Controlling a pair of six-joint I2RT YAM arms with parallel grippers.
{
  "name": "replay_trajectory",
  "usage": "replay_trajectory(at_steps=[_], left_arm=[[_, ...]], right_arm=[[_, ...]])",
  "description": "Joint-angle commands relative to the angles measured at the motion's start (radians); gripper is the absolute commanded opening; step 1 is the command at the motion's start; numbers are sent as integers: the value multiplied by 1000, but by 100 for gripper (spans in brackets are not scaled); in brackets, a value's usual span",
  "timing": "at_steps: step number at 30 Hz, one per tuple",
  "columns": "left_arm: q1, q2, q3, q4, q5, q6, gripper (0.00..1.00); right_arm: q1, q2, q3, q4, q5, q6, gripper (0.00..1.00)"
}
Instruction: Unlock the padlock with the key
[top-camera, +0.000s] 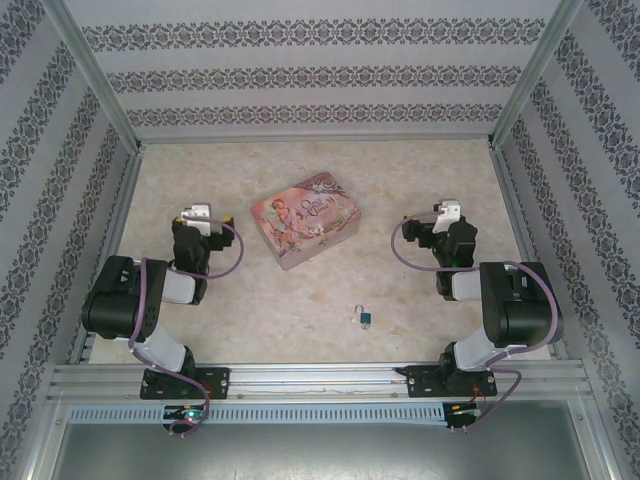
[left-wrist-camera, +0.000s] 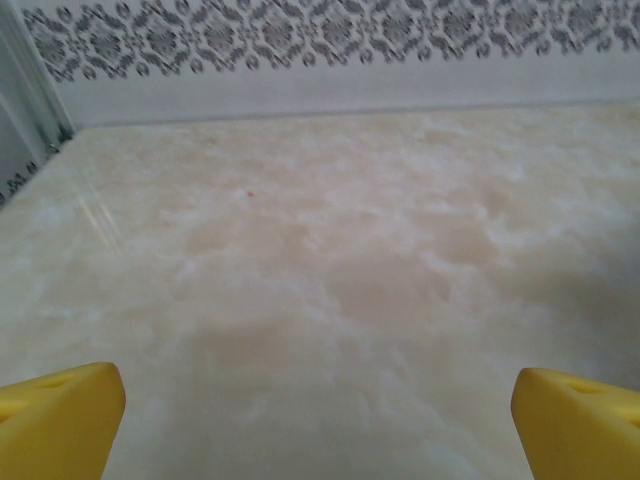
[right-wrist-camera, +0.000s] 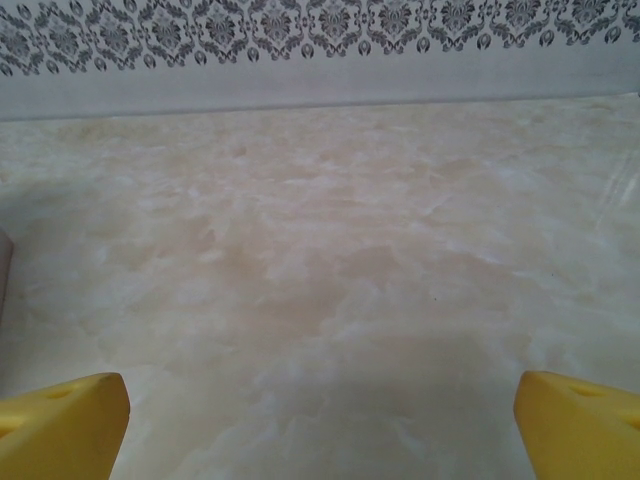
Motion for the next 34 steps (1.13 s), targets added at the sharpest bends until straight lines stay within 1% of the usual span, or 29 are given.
replay_trajectory(at_steps=[1,12,34], left_arm=[[21,-17,4,-100,42,-26,99],[21,-15,1,-96,42,-22,99],[21,-15,1,-94,42,-22,99]], right_arm=[[11,-17,13,-24,53,-17,98],[22,-20,11,-23,77,-25,98],[25,-20,14,-29,83,-26,98]])
